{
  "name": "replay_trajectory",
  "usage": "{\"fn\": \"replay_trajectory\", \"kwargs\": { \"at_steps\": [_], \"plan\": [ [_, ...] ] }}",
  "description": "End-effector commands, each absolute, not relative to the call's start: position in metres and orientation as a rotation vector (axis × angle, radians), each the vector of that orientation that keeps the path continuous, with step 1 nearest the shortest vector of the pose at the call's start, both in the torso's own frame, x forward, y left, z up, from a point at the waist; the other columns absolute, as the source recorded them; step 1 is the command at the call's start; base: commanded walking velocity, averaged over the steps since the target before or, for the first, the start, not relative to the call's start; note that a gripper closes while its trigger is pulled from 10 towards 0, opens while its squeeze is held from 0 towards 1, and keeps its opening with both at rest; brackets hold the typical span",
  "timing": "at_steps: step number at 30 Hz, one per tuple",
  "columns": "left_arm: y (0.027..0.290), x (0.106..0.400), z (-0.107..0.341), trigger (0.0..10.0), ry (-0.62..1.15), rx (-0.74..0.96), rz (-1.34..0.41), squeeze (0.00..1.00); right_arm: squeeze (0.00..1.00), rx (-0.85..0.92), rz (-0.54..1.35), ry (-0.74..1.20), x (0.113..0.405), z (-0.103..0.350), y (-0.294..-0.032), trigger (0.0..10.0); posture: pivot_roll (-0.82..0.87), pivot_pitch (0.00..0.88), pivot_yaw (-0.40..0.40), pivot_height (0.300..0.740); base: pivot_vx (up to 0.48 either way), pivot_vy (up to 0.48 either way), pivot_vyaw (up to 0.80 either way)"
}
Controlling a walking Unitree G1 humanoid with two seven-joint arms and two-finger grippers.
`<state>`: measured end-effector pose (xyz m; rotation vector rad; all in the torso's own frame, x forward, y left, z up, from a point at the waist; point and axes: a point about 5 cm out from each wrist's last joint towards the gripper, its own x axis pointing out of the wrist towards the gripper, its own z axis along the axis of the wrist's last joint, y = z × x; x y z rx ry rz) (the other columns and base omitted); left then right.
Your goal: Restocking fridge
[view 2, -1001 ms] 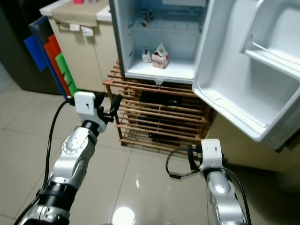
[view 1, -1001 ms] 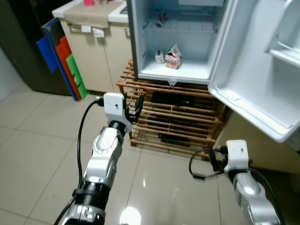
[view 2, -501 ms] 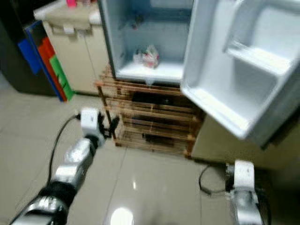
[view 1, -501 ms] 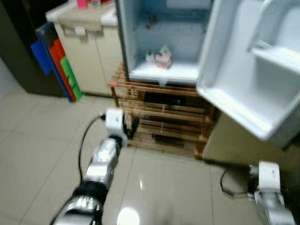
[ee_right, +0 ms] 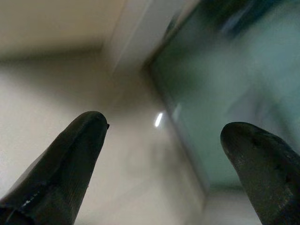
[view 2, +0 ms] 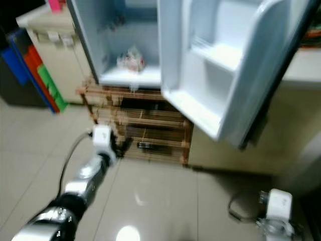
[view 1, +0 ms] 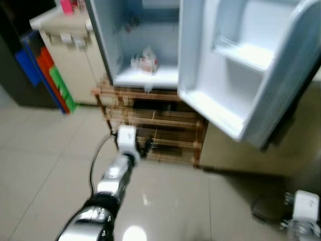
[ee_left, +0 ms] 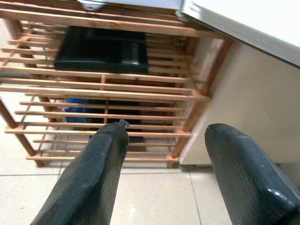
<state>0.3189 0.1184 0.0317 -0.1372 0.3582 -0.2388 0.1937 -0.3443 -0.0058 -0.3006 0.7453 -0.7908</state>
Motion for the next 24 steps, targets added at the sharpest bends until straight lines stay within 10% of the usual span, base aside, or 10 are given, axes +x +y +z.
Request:
{"fn": "replay_trajectory", "kwargs": {
  "at_steps": [1, 12, 24],
  "plan": [
    [0.141, 0.312, 0.017, 10.0, 0.446, -0.141, -0.144, 0.00, 0.00, -0.362, -0.757, 0.607, 0.220, 0.015, -0.337, 10.0, -0.22, 0.000, 0.069, 0.740, 0.000, 0.000, 0.00],
    [0.154, 0.290, -0.013, 10.0, 0.622, -0.070, -0.095, 0.00, 0.00, -0.382, -0.749, 0.281, 0.316, 0.100, -0.320, 10.0, -0.20, 0.000, 0.065, 0.740, 0.000, 0.000, 0.00],
    [0.151, 0.259, -0.042, 10.0, 0.914, -0.083, -0.129, 0.00, 0.00, -0.241, -0.623, 0.150, 0.355, 0.132, -0.277, 10.0, -0.19, 0.000, 0.057, 0.740, 0.000, 0.000, 0.00]
  ]
}}
